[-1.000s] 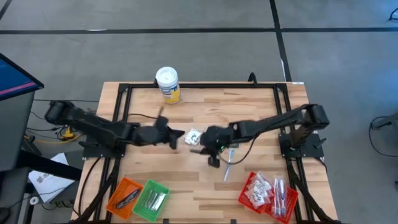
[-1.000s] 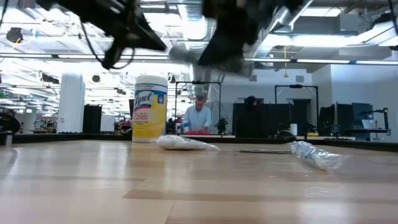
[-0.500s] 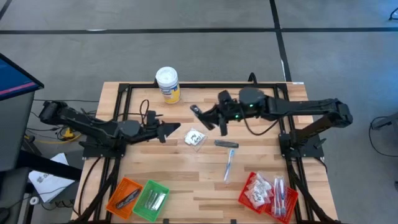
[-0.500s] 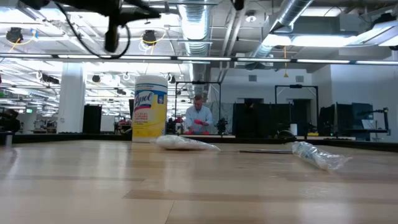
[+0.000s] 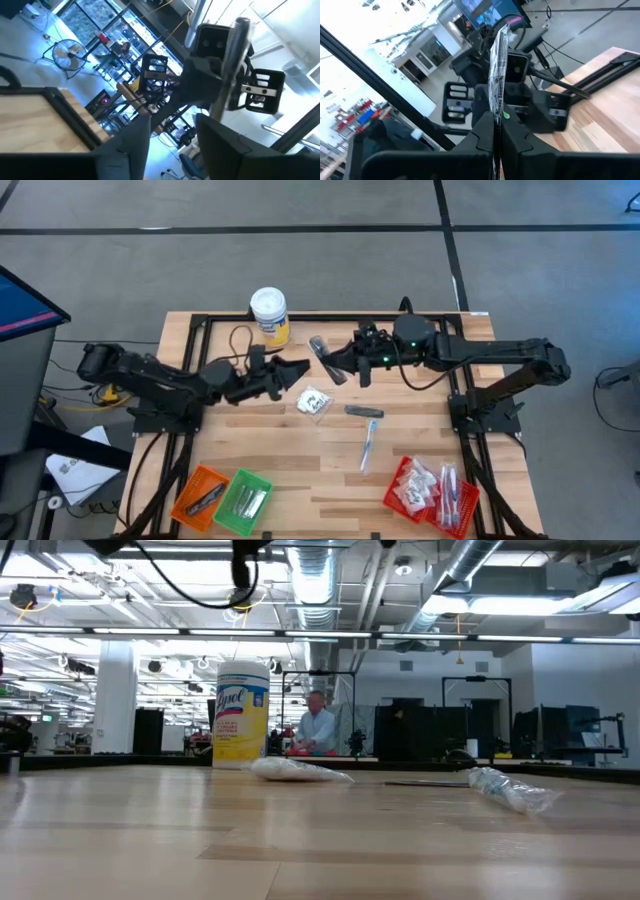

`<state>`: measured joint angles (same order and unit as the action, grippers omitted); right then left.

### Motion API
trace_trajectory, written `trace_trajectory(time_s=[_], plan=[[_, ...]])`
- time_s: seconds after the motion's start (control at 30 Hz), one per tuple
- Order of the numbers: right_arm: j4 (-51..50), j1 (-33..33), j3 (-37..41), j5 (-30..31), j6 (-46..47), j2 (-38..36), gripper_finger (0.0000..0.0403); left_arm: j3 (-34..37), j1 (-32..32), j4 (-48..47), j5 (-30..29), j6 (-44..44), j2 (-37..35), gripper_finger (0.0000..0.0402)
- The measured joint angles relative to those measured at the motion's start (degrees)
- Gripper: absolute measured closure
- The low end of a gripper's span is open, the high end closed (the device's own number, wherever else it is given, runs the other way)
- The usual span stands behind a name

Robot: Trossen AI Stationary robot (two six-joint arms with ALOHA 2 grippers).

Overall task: Pick & Place Travel size toiletries
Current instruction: Put the black comb into the orange basket

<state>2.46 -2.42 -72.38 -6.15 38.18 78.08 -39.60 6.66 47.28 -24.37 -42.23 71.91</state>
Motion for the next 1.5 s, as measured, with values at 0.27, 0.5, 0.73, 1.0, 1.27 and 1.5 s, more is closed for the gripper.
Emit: trace_trajectory(time_s=[0.27,0.5,0.73,1.0,1.27,1.5], plan=[[0.8,-0.2,0.0,0.0,0.5,0.0,0.04,-3.2,-3.5,0.7,5.4,-0.1,2.9,0.022],[-1.1,-0.3,0.0,0.0,0.5,0.0,0.04,-3.2,-4.5,3.5,7.2,-0.1,2.2,0.021],[-4.2,-0.3,0.0,2.0,0.2,0.0,0.0399,-3.2,-5.7,3.9,7.3,-0.1,2.2,0.021],[-4.9,-0.7,0.0,3.2,-0.2,0.0,0.0399,-3.2,-6.0,4.4,7.3,-0.1,2.2,0.021],[-5.3,-1.4,0.0,3.2,-0.2,0.0,0.0399,-5.7,-9.1,5.1,11.5,0.0,3.2,0.0211],[-5.4,-2.4,0.0,3.2,-0.1,0.0,0.0399,-6.4,-10.1,4.2,13.9,-0.2,4.0,0.0211]])
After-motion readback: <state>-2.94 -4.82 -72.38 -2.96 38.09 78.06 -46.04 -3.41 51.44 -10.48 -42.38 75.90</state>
